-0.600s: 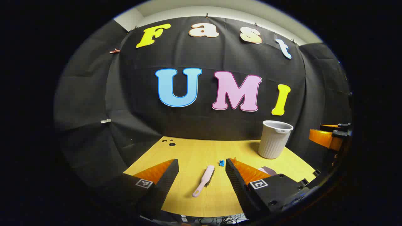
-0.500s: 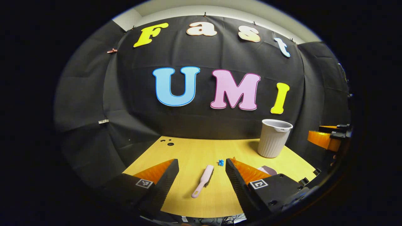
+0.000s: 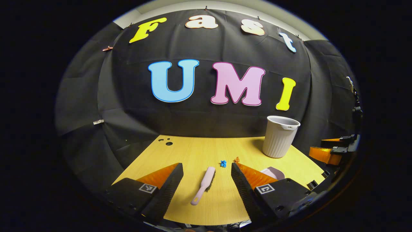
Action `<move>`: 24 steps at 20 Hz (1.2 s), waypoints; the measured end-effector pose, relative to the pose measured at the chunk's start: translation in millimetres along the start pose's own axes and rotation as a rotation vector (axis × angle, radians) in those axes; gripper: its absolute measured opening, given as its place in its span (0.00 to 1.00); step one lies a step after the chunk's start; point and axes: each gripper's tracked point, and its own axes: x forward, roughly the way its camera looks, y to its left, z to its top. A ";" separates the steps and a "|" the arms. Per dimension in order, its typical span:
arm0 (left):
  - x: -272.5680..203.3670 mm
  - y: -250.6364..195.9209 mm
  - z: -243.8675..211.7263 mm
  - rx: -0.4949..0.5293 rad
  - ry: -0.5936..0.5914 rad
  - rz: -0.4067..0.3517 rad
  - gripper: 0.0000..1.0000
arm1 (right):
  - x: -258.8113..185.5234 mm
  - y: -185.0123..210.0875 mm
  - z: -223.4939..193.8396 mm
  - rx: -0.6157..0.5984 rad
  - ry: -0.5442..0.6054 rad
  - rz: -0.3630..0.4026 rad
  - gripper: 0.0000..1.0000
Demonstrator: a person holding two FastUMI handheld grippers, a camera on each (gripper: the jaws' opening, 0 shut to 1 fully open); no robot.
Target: Pick up the small broom and dustpan from the desktop, sweep the trash into the dustpan with the broom, and then empty the trash into the garbage bin.
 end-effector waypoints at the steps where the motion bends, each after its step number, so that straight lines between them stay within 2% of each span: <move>1: 2.0 1.2 0.7 -0.004 0.001 0.002 0.96 | 4.4 0.7 -5.9 0.003 0.020 0.004 0.98; 7: 11.7 15.2 -8.9 -0.034 0.018 0.039 0.96 | 24.3 6.1 -53.0 -0.017 0.189 0.038 0.98; 11: 17.3 32.6 -23.4 -0.067 0.058 0.090 0.96 | 41.7 7.6 -105.6 -0.137 0.337 0.069 0.98; 15: 16.0 51.6 -41.7 -0.042 0.107 0.156 0.96 | 50.9 9.0 -159.4 -0.198 0.499 0.116 0.98; 17: 19.9 58.7 -47.9 -0.054 0.140 0.175 0.96 | 53.5 0.2 -190.2 -0.234 0.605 0.097 0.98; 19: 22.7 67.0 -57.4 -0.048 0.167 0.208 0.96 | 56.7 -1.6 -216.0 -0.200 0.706 0.086 0.98; 21: 28.8 73.4 -61.9 -0.050 0.190 0.231 0.96 | 66.1 -2.3 -228.4 -0.179 0.751 0.086 0.99; 24: 39.4 74.9 -69.5 -0.068 0.229 0.252 0.96 | 83.3 -5.4 -250.9 -0.250 0.809 0.100 0.98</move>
